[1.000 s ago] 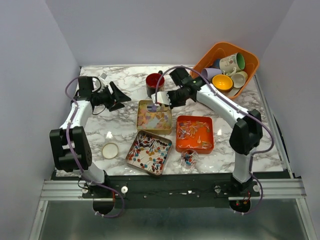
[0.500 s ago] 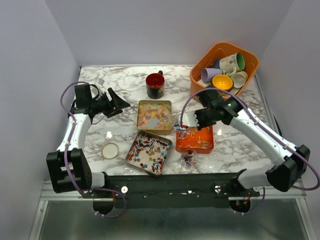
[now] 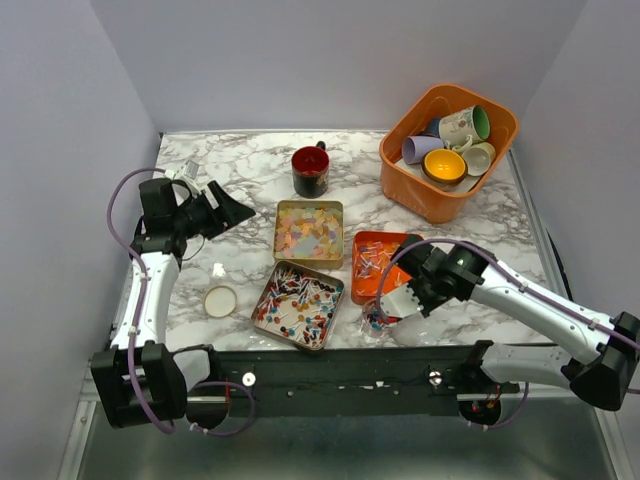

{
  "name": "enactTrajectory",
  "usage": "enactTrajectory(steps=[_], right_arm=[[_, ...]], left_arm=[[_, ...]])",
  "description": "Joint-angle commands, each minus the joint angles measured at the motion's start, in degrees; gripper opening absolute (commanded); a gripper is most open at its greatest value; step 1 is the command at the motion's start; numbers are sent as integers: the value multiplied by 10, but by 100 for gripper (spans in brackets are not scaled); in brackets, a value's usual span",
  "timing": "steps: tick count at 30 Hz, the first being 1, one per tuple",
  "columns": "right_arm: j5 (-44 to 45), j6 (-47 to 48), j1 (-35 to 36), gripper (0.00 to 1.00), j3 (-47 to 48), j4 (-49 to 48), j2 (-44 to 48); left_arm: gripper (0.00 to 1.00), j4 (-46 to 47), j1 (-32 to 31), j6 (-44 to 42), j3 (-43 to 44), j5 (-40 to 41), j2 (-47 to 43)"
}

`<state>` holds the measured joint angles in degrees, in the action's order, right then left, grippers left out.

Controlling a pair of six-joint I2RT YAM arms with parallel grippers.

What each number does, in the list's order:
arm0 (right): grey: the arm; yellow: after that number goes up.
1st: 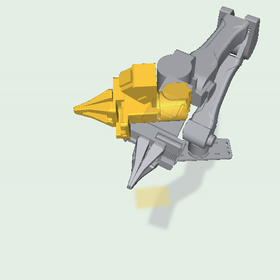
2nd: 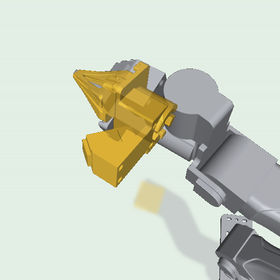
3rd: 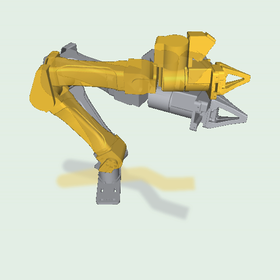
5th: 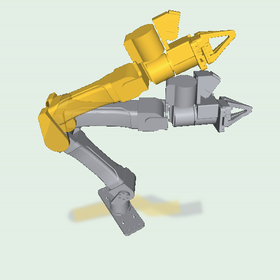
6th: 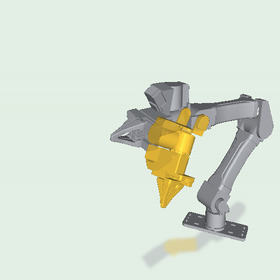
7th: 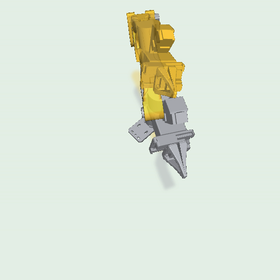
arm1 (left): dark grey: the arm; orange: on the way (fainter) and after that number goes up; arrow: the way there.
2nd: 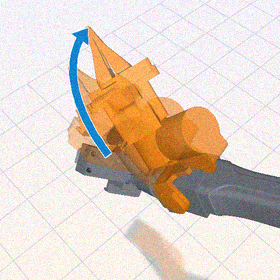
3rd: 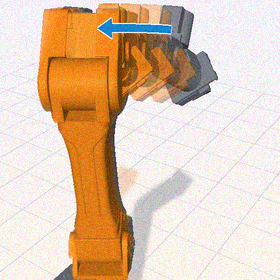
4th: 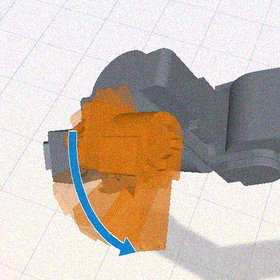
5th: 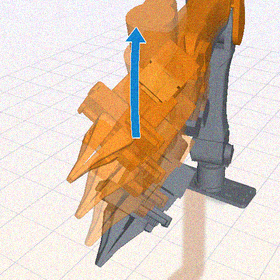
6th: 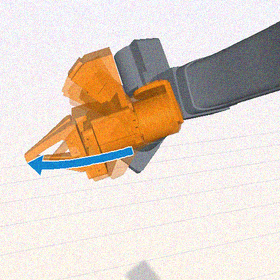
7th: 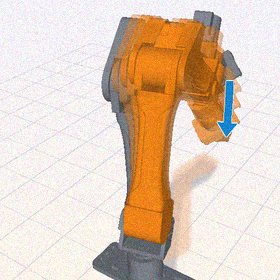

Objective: Pack the candies
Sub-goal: Place the fake candies in the packing bottle.

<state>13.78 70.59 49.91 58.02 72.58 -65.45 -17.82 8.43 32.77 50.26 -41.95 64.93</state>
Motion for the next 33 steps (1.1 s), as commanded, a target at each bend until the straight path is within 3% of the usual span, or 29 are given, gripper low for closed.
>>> enactTrajectory(steps=[1, 20, 33], right_arm=[[71, -33, 8, 1, 3, 38, -13], [146, -133, 85, 1, 68, 102, -143], [202, -145, 139, 1, 54, 144, -157]], left_arm=[[80, 14, 12, -9, -15, 26, -24], [82, 50, 26, 20, -56, 27, -71], [82, 65, 27, 37, -56, 21, -67]])
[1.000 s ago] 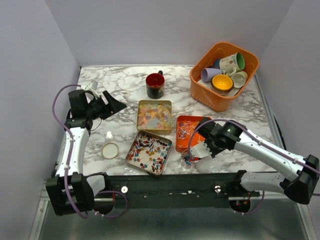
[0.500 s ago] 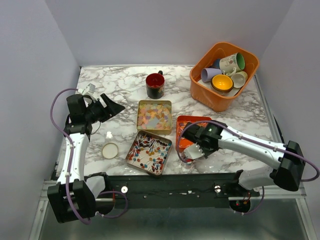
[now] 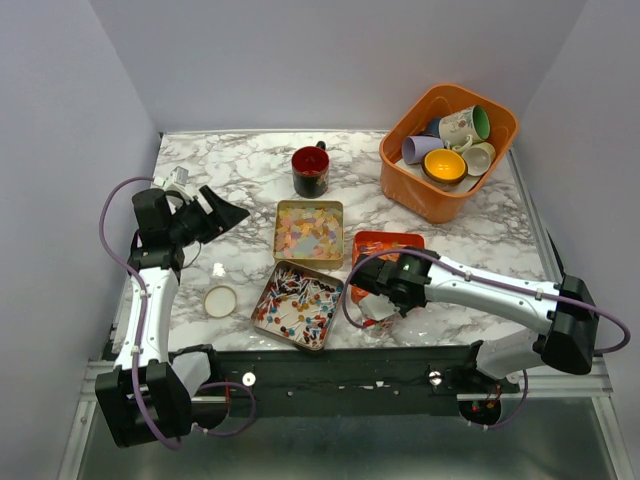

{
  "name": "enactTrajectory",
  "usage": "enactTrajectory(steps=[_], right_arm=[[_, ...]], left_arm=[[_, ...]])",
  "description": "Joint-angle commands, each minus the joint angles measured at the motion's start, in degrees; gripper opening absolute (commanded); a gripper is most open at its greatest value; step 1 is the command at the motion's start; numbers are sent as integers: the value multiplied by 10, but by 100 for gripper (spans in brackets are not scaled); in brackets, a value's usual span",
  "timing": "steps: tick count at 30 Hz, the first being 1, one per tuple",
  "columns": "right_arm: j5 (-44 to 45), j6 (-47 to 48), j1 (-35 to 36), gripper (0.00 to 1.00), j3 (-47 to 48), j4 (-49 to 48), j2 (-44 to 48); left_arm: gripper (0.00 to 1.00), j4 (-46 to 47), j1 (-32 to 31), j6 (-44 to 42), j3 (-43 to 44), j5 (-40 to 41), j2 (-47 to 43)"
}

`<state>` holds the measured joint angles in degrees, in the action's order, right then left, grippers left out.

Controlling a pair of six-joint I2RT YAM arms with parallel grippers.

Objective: Pack the candies
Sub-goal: Place the fake candies in the packing bottle.

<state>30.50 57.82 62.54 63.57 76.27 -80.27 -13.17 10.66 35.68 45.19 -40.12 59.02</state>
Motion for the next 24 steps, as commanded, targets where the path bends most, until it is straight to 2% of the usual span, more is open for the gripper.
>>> enactTrajectory(steps=[1, 14, 20, 23, 24], right_arm=[[42, -18, 13, 1, -1, 107, -11], [75, -11, 23, 1, -8, 112, 7], [55, -18, 15, 1, -38, 113, 93], [-5, -61, -42, 1, -31, 111, 138], [-34, -91, -110, 1, -21, 109, 143]], left_arm=[[82, 20, 5, 9, -5, 3, -8], [82, 25, 5, 20, 10, -2, 12], [83, 24, 4, 21, 11, -7, 12], [82, 21, 2, 12, 13, -8, 14], [82, 16, 0, 4, 17, -7, 17]])
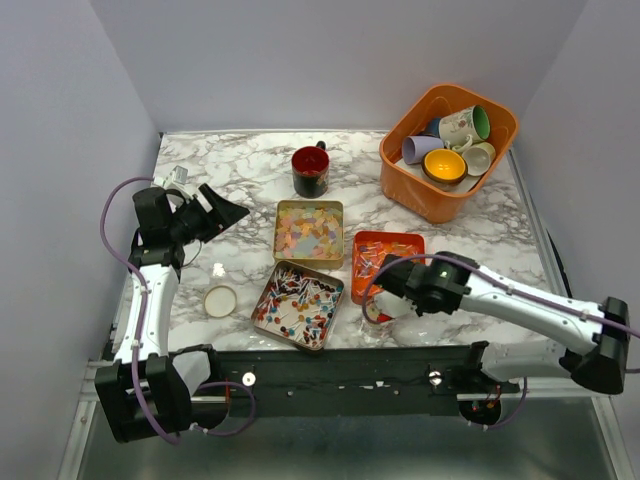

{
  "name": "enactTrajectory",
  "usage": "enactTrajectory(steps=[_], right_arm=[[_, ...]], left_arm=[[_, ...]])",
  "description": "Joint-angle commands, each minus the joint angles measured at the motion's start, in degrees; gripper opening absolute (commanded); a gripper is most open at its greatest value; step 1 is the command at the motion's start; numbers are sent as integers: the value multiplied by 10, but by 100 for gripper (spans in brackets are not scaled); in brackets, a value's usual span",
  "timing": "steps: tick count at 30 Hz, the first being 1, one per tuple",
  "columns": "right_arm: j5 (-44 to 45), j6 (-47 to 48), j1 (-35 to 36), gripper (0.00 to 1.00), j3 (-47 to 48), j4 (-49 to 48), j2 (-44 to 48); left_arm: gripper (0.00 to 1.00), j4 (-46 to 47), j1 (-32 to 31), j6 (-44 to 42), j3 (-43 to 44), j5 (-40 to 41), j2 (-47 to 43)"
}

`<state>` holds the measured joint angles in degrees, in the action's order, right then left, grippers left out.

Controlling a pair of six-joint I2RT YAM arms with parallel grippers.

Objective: Pack the candies
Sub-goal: Place the fake candies in the packing bottle.

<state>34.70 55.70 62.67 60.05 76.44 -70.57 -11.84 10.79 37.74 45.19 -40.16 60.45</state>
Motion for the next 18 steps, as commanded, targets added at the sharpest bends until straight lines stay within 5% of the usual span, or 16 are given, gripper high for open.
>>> enactTrajectory(steps=[1, 6, 10, 18], right_arm=[[-132, -84, -151, 1, 23, 98, 51], [-264, -101, -398, 1, 0, -51, 132], [-297, -165, -477, 1, -75, -176, 150], [-407, -326, -754, 1, -22, -305, -32]], left_arm=[[82, -4, -8, -24, 22, -5, 6], [81, -46, -31, -73, 66, 2, 45], [79, -74, -48, -112, 64, 26, 42], [79, -136, -59, -180, 41, 85, -10]])
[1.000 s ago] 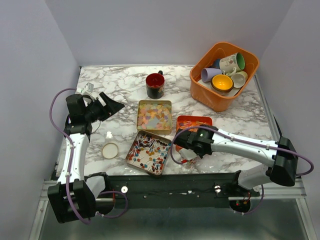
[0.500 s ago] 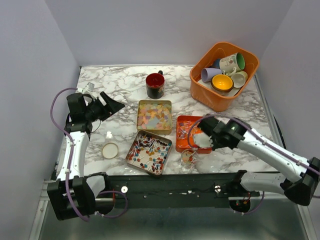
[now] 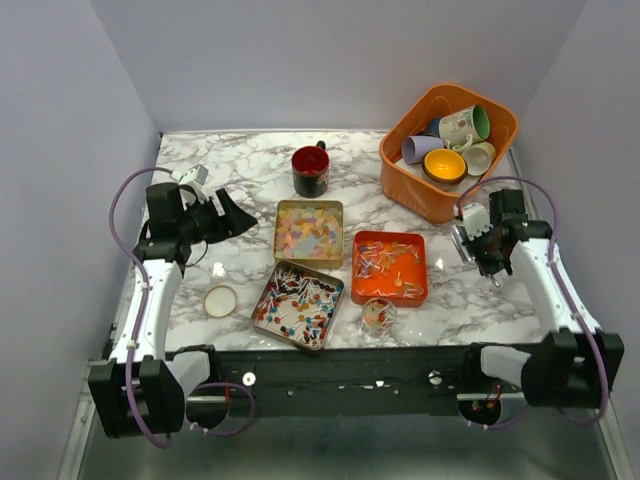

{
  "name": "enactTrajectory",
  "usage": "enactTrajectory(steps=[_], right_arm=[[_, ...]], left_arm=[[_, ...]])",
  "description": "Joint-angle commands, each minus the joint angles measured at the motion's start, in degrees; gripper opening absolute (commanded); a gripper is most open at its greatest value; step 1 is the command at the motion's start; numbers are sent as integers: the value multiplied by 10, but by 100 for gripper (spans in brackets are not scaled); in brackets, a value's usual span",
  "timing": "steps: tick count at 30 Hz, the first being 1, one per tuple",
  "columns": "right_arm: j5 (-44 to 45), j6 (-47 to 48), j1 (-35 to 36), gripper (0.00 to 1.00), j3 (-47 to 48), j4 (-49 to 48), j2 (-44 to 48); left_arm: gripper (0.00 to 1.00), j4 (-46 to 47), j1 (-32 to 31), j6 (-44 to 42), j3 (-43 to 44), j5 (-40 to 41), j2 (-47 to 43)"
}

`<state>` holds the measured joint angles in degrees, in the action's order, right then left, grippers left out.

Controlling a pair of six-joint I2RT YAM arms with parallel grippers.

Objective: Pack the candies
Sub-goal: Place the fake candies in the packing bottle, then place the spatula at the center of the board.

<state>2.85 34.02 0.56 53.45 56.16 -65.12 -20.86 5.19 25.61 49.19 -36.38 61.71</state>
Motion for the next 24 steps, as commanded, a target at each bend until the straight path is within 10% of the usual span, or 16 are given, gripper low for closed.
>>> enactTrajectory(steps=[1, 14, 24], right_arm=[[-98, -112, -150, 1, 51, -110, -124], [-97, -118, -180, 1, 97, -187, -275], [-72, -107, -180, 1, 113, -225, -331]], left_arm=[[79, -49, -3, -64, 6, 54, -20], [81, -80, -2, -209, 83, 72, 74], [82, -328, -1, -507, 184, 80, 129]])
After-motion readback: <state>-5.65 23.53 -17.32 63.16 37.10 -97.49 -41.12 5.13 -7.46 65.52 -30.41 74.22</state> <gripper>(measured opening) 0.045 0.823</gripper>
